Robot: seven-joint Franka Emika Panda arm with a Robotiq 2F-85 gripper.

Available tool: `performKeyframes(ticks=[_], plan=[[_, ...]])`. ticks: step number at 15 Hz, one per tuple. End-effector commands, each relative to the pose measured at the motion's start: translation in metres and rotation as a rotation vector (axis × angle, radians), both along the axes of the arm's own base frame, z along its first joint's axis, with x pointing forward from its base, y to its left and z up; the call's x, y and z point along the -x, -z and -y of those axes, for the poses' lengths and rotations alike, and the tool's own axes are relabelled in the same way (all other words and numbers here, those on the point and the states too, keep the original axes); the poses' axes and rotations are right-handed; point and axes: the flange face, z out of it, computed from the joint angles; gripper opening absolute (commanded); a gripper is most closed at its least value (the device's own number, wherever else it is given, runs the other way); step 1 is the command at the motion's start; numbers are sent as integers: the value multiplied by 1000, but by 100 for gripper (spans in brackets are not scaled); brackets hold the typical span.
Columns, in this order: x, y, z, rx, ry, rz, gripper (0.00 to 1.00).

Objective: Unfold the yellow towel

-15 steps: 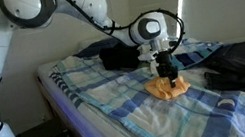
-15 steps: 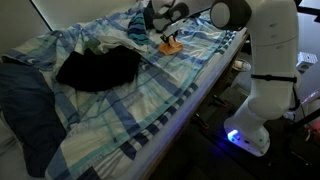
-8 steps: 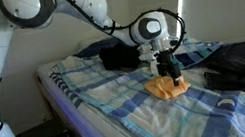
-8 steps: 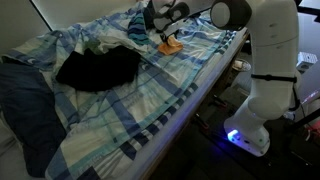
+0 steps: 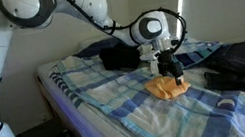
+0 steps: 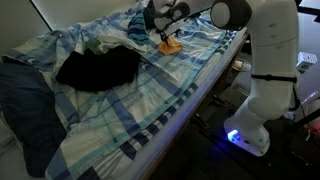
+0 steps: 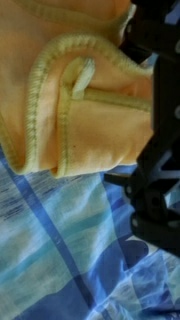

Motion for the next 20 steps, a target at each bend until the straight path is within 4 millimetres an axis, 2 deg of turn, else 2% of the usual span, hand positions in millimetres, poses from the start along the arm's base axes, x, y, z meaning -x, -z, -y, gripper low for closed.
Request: performKeyframes(ticks=[1,11,20], plan=[[5,-11,5,21,4,25,100],[13,-34,16,41,22,64,100],[18,-41,21,59,21,66,100]])
